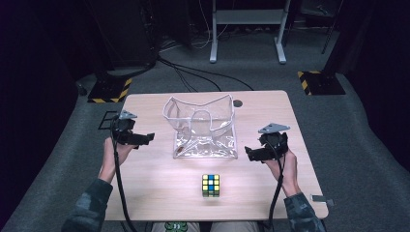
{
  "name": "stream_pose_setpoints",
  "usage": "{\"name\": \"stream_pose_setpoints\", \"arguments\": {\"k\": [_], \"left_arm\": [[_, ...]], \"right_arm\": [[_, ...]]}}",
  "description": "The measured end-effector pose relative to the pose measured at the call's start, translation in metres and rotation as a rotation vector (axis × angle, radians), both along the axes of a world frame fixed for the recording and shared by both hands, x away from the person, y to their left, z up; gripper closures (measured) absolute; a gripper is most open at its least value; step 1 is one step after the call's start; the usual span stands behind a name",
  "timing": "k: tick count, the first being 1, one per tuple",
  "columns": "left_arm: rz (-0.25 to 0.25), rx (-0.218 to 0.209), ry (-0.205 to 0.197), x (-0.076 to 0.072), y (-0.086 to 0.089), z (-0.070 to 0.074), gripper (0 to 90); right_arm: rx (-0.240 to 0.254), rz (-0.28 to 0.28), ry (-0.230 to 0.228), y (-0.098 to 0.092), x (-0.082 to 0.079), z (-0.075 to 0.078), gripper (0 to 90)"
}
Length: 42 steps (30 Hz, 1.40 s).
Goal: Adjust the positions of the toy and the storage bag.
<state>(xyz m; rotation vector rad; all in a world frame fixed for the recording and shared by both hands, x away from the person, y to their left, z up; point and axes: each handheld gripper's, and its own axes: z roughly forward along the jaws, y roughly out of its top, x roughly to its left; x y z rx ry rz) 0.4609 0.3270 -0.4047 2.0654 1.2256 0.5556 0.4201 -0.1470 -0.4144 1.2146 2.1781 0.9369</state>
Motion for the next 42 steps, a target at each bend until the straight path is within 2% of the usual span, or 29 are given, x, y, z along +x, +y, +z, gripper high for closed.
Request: {"name": "stream_pose_setpoints", "arguments": {"k": [4,10,12,14,18,22,24,26,27,29,30,31,33,34,42], "left_arm": [[-0.006,0.002,0.031,-0.011,0.003,-0.017,2.6],[-0.01,0.013,0.076,-0.024,0.009,-0.045,2.6],[-0.001,0.023,0.077,-0.028,0.01,-0.055,2.7],[0.013,0.041,0.078,-0.033,0.012,-0.064,2.7],[0.041,0.04,0.079,-0.044,0.015,-0.084,2.6],[0.063,0.027,0.09,-0.052,0.02,-0.1,2.4],[0.077,0.022,0.097,-0.055,0.023,-0.108,2.5],[0.086,0.019,0.1,-0.057,0.025,-0.115,2.5],[0.094,0.014,0.109,-0.058,0.026,-0.117,2.4],[0.1,0.009,0.089,-0.06,0.028,-0.12,2.0],[0.105,0.007,0.083,-0.061,0.028,-0.121,2.3],[0.11,-0.002,0.07,-0.061,0.028,-0.122,2.3],[0.127,-0.024,0.023,-0.065,0.028,-0.126,2.3],[0.128,-0.025,0.018,-0.066,0.028,-0.126,2.2],[0.136,-0.028,0.015,-0.065,0.027,-0.127,2.3]], "right_arm": [[-0.012,-0.012,0.017,-0.002,-0.007,-0.014,3.0],[0.0,-0.031,0.05,-0.007,-0.017,-0.04,3.4],[-0.012,-0.046,0.061,-0.009,-0.02,-0.051,3.5],[0.003,-0.06,0.086,-0.01,-0.022,-0.061,3.5],[0.011,-0.074,0.106,-0.011,-0.028,-0.079,3.6],[0.019,-0.085,0.108,-0.011,-0.033,-0.09,5.5],[0.0,-0.086,0.104,-0.01,-0.034,-0.095,5.4],[0.002,-0.095,0.116,-0.01,-0.033,-0.1,5.2],[-0.001,-0.092,0.12,-0.01,-0.033,-0.102,5.1],[-0.014,-0.099,0.119,-0.011,-0.033,-0.107,4.1],[-0.003,-0.087,0.111,-0.013,-0.032,-0.109,3.4],[0.032,-0.078,0.104,-0.016,-0.033,-0.113,2.8],[0.045,-0.066,0.073,-0.02,-0.035,-0.115,3.6],[0.04,-0.062,0.065,-0.02,-0.035,-0.116,3.3],[0.04,-0.081,0.069,-0.018,-0.035,-0.116,1.7]]}}
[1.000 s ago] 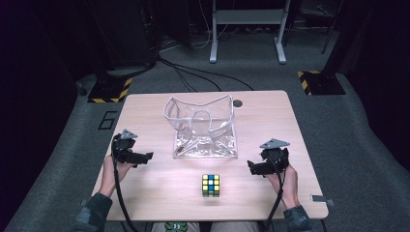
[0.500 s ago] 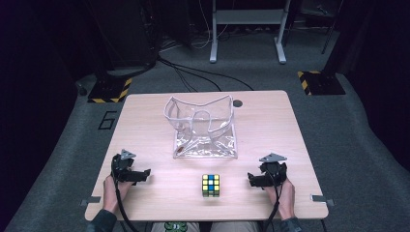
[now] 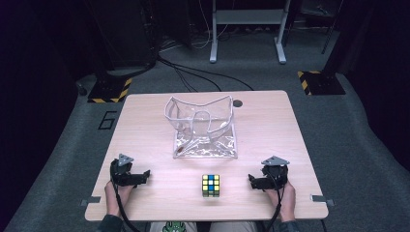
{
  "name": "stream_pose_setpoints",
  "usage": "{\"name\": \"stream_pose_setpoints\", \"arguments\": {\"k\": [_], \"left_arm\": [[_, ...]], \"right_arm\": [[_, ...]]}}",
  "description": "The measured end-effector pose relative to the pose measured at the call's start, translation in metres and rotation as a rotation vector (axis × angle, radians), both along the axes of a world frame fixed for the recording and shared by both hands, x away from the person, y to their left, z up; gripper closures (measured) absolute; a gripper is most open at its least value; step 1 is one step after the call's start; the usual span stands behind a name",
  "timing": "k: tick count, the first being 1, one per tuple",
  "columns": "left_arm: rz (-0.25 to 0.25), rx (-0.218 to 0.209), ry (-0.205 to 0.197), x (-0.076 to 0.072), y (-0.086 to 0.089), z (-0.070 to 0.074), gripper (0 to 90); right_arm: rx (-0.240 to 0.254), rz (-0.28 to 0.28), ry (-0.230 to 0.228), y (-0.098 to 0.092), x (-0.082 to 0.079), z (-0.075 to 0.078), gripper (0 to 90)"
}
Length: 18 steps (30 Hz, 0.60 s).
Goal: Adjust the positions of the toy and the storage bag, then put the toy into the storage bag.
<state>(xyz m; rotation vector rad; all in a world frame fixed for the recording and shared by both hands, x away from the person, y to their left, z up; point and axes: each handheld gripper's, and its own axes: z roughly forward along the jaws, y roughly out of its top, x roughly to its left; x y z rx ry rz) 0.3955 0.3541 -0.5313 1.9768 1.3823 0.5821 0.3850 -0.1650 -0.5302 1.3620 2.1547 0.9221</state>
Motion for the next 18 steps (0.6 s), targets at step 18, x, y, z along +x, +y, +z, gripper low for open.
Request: {"name": "stream_pose_setpoints", "arguments": {"k": [18], "left_arm": [[0.004,0.001,0.0,-0.0002,-0.0003,0.0,2.4]], "right_arm": [[-0.004,-0.003,-0.004,0.0011,-0.0008,0.0004,1.7]]}}
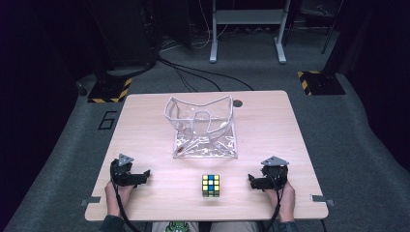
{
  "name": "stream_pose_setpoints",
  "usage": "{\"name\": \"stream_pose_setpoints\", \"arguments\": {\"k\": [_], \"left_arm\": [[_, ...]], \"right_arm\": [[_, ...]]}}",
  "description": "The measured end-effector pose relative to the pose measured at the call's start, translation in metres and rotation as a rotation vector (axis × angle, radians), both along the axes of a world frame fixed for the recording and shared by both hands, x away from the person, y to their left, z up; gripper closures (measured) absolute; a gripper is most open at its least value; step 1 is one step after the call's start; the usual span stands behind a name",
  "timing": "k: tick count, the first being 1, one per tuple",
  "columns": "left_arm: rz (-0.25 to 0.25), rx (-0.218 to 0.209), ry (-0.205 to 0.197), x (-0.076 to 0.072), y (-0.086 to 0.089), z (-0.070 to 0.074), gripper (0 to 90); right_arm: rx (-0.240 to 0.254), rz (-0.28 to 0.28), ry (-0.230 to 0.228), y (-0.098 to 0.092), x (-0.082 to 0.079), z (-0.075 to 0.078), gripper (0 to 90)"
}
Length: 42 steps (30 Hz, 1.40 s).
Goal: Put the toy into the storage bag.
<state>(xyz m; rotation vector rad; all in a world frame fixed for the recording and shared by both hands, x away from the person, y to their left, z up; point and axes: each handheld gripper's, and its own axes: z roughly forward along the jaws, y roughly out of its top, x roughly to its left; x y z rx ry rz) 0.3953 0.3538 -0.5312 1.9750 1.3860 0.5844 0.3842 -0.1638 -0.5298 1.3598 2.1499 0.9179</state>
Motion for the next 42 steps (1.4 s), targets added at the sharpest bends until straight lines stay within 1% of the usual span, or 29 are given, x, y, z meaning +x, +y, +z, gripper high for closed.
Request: {"name": "stream_pose_setpoints", "arguments": {"k": [2,6,9,14,17,20,22,23,24,25,27,28,29,32,35,38,40,42], "left_arm": [[0.002,0.0,0.0,0.0,0.0,0.0,2.4],[0.011,-0.003,0.006,0.0,-0.001,0.0,2.4],[0.017,-0.003,0.003,0.001,-0.002,0.0,2.4],[0.017,-0.004,0.003,0.001,-0.002,0.0,2.4],[0.019,-0.004,0.001,0.001,-0.002,0.0,2.4],[0.013,-0.003,0.0,0.001,-0.002,0.0,2.8],[0.012,-0.003,-0.001,0.001,-0.002,0.0,3.2],[0.015,-0.005,-0.001,0.001,-0.002,0.0,3.2],[0.014,-0.004,-0.001,0.001,-0.002,0.0,3.2],[0.014,-0.003,-0.001,0.001,-0.002,0.0,3.2],[0.018,-0.001,0.0,0.0,-0.002,0.0,3.3],[0.018,-0.001,0.0,0.0,-0.003,0.0,3.4],[0.018,-0.002,0.0,0.0,-0.002,0.0,3.4],[0.017,-0.001,-0.001,0.0,-0.002,0.0,3.5],[0.016,-0.001,-0.001,0.0,-0.002,0.0,3.7],[0.017,-0.001,-0.001,0.0,-0.002,0.0,3.7],[0.017,-0.001,-0.001,0.0,-0.002,0.0,3.7],[0.017,-0.001,-0.001,0.0,-0.002,0.0,3.7]], "right_arm": [[-0.007,-0.002,0.0,0.0,0.0,0.0,1.7],[0.0,-0.005,-0.001,0.0,0.0,0.0,1.7],[-0.013,-0.002,-0.006,0.0,0.0,0.0,1.7],[-0.015,-0.003,-0.007,0.001,-0.001,0.0,1.4],[-0.014,-0.013,-0.012,0.003,-0.001,0.0,1.2],[-0.034,-0.017,-0.023,0.005,-0.002,0.001,1.2],[-0.045,-0.006,-0.032,0.005,-0.004,0.002,2.6],[-0.032,-0.001,-0.029,0.005,-0.004,0.003,2.5],[-0.027,0.017,-0.016,0.005,-0.004,0.005,1.9],[-0.011,0.025,-0.008,0.007,-0.005,0.007,1.7],[-0.002,0.053,-0.013,0.01,-0.006,0.01,1.6],[0.006,0.058,-0.005,0.013,-0.007,0.011,1.2],[0.001,0.077,0.002,0.015,-0.008,0.012,1.1],[-0.015,0.104,0.002,0.024,-0.01,0.017,1.0],[0.007,0.135,0.01,0.031,-0.012,0.022,1.0],[0.007,0.167,0.003,0.038,-0.013,0.029,1.3],[0.022,0.178,-0.001,0.042,-0.015,0.034,1.7],[0.022,0.19,-0.009,0.044,-0.016,0.038,1.8]]}}
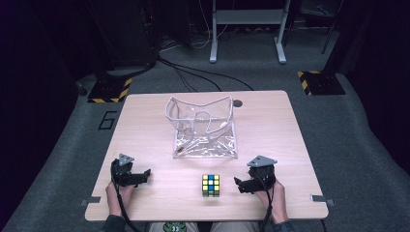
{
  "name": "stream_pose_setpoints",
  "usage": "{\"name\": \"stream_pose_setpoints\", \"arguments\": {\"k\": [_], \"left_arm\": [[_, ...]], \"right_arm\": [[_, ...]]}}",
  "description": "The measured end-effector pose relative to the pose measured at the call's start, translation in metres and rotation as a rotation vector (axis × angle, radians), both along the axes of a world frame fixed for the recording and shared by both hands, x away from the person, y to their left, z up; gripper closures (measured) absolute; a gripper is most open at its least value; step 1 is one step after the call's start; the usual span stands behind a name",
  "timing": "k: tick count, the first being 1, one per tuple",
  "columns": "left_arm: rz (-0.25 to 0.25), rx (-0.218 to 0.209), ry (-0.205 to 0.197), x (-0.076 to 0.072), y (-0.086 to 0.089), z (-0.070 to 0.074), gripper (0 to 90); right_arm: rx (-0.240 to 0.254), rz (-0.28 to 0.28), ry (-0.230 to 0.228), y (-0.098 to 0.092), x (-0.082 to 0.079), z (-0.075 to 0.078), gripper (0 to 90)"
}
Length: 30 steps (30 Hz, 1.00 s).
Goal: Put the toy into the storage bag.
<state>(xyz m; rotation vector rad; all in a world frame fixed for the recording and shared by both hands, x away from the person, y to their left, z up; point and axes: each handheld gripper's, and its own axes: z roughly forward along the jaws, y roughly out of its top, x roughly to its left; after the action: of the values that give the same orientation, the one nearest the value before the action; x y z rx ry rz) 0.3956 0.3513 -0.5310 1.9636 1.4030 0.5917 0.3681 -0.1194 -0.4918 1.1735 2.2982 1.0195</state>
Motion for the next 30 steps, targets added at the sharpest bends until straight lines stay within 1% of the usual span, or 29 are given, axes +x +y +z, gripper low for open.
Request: {"name": "stream_pose_setpoints", "arguments": {"k": [5,7,10,11,16,19,22,24,29,30], "left_arm": [[0.0,0.0,0.0,0.0,0.0,0.0,3.7],[0.0,0.0,0.0,0.0,0.0,0.0,3.7],[-0.003,0.002,0.0,0.0,0.0,0.0,3.9],[-0.009,0.009,0.004,0.0,0.001,0.0,3.9],[-0.009,0.009,0.005,0.0,0.001,0.0,3.9],[-0.009,0.009,0.004,0.0,0.001,0.0,3.9],[-0.013,0.007,0.005,0.0,0.001,0.0,4.2],[-0.012,0.008,0.005,0.0,0.001,0.0,4.2],[-0.013,0.009,0.005,0.0,0.001,0.001,4.2],[-0.013,0.008,0.005,0.0,0.001,0.0,4.2]], "right_arm": [[0.005,0.028,-0.006,0.008,-0.003,0.006,1.8],[0.015,0.032,-0.004,0.011,-0.004,0.008,1.8],[0.028,0.044,-0.014,0.016,-0.006,0.01,1.6],[0.031,0.05,-0.017,0.018,-0.007,0.01,1.6],[0.019,0.088,-0.016,0.027,-0.008,0.013,1.1],[0.039,0.105,-0.022,0.031,-0.01,0.015,0.9],[0.067,0.123,-0.016,0.035,-0.013,0.017,0.4],[0.055,0.145,-0.024,0.039,-0.014,0.018,0.1],[0.063,0.186,-0.021,0.051,-0.017,0.021,0.0],[0.056,0.194,-0.021,0.054,-0.017,0.021,0.0]]}}
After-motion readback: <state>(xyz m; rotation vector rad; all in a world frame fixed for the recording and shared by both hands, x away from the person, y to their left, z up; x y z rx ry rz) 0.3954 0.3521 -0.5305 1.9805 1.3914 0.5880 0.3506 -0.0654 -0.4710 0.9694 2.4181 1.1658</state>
